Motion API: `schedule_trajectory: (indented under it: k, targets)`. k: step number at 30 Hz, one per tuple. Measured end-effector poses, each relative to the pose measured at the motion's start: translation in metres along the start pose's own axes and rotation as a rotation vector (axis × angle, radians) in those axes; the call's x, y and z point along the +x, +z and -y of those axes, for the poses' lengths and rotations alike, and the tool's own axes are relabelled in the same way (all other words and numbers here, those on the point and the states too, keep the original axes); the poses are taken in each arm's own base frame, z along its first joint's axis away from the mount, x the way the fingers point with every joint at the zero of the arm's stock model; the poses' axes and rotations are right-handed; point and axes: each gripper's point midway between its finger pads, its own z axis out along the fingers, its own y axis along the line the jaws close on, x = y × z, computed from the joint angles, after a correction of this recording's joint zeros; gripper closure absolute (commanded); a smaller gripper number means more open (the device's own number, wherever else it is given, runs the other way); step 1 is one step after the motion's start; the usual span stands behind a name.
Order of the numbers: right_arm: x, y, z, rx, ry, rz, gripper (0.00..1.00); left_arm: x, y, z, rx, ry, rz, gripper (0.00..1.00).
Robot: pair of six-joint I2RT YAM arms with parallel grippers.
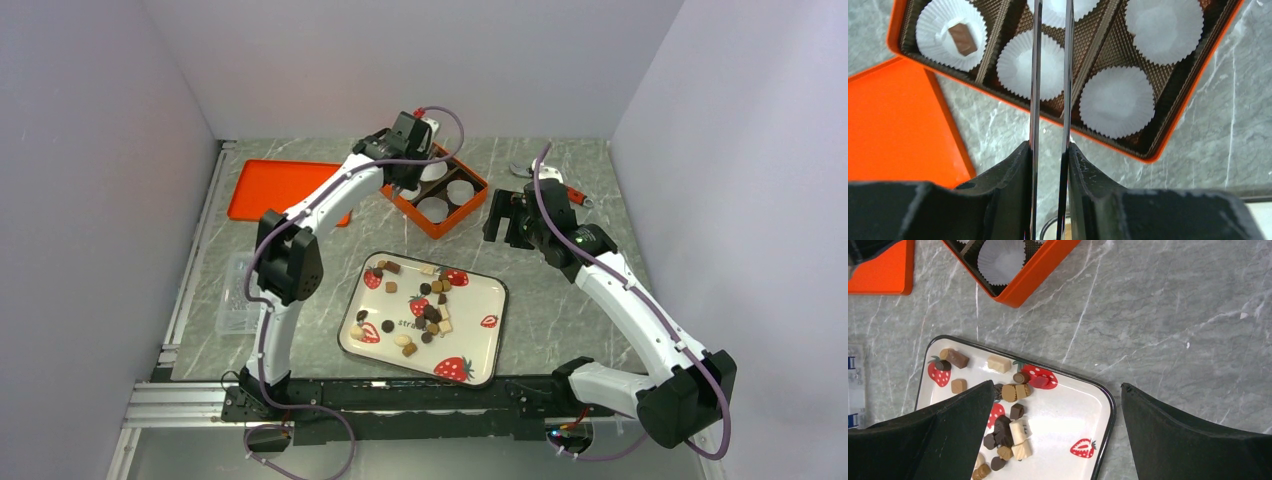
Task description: Pack the chocolate
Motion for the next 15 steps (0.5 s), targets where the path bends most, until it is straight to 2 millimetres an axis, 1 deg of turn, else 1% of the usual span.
schedule_trajectory:
  k: [3, 9, 12, 15]
  targets:
    - [0.000, 0.000, 0.000, 0.000, 0.000, -0.001, 0.00, -0.001, 0.016, 0.005, 0.011, 0.000, -0.001, 0.67]
    - [0.000, 0.000, 0.000, 0.000, 0.000, -0.001, 0.00, 0.009, 0.038, 0.005, 0.007, 0.001, -0.032, 0.66]
    - [0.000, 0.000, 0.000, 0.000, 0.000, -0.001, 0.00, 0.012, 0.042, 0.003, 0.004, -0.003, -0.042, 0.64]
    - [0.001, 0.001, 0.000, 0.002, -0.001, -0.005, 0.00, 0.011, 0.041, 0.001, 0.007, -0.006, -0.039, 0.58]
